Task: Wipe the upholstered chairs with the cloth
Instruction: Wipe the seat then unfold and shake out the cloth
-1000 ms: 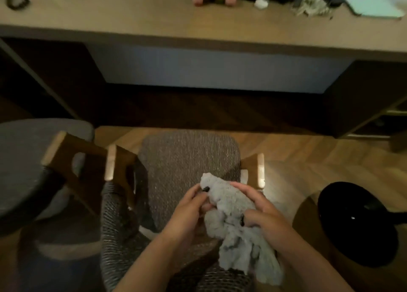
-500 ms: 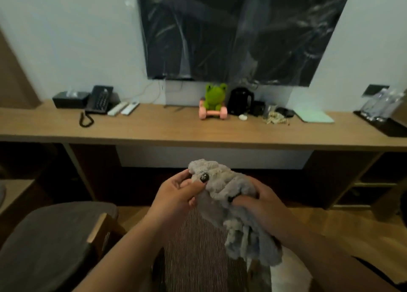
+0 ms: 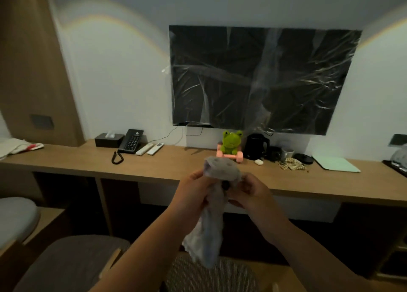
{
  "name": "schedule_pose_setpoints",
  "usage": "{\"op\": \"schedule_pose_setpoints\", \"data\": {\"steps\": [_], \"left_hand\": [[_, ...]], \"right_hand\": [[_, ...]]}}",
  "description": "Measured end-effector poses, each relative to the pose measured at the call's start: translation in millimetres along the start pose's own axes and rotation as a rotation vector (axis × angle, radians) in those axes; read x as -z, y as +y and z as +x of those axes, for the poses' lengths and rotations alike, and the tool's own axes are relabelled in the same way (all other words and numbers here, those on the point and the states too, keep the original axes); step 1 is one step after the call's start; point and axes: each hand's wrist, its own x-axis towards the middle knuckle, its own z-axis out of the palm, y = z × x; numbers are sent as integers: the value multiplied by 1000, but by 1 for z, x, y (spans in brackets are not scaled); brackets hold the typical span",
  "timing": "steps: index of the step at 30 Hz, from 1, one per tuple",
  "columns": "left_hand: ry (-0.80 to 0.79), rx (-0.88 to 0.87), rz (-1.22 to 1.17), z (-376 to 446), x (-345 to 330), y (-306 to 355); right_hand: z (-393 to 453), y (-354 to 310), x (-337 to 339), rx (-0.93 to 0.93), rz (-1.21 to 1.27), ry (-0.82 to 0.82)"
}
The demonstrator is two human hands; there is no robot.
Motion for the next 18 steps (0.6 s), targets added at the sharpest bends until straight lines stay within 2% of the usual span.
{"op": "schedule_pose_setpoints", "data": {"steps": [4,8,13,18], "left_hand": [[137,-85,227,9,-8,12],[177,-204,457,14,-25,13],[158,-244,629,24,-47,6],[151,-279,742,28,-49,-5]], "right_hand": [[13,0,39,36,-56,37],[27,-5,68,88,-251,81],[31,-11,80,154,-284,-212],[41,-3,85,250,-285,-228]]}}
